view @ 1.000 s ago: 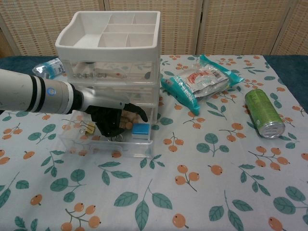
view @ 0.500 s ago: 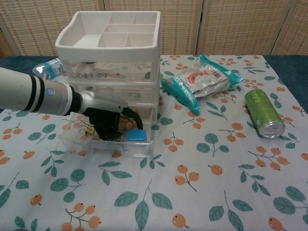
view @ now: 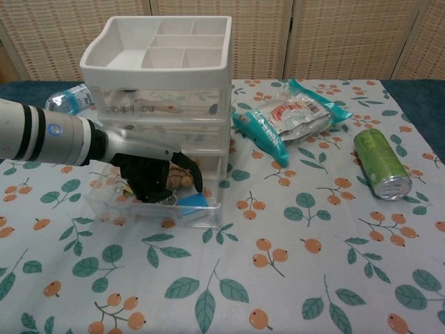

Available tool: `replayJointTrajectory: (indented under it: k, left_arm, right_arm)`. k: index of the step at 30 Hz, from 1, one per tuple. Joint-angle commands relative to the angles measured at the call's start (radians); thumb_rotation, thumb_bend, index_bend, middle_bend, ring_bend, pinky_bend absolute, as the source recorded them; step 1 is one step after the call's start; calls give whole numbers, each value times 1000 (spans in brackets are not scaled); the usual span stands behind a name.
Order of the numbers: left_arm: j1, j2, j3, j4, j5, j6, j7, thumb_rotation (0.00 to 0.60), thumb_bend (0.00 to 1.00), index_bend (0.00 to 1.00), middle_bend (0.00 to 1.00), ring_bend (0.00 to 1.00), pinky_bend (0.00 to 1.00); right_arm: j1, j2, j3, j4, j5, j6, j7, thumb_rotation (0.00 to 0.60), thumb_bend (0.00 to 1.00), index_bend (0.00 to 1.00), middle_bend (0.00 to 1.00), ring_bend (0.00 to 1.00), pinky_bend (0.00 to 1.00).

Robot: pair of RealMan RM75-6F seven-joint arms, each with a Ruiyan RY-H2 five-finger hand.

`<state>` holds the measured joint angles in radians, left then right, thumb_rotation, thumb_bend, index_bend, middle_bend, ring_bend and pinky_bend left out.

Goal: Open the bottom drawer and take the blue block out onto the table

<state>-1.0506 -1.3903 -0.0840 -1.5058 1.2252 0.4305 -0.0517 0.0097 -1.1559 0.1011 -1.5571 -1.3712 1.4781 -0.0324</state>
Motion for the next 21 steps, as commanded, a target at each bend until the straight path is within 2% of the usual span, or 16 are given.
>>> replayJointTrajectory:
  k: [1, 13, 21]
  left_arm:
    - [-4, -12, -1, 4, 20, -6, -16, 600, 585, 212, 949, 1000, 1000]
    - [-27, -28, -2, 16, 71, -35, -63, 600, 585, 208, 947, 1000, 1000]
    - [-49, -25, 2, 15, 66, -63, -65, 600, 585, 223, 946, 1000, 1000]
  right_arm:
    - [-1, 0, 0, -1, 0, 0, -1, 600, 268, 188, 153, 215, 215]
    - [-3, 1, 0, -2, 7, -1, -3, 600, 267, 188, 153, 215, 215]
    - [-3, -1, 1, 4, 10, -4, 3, 600, 268, 188, 153, 215, 215]
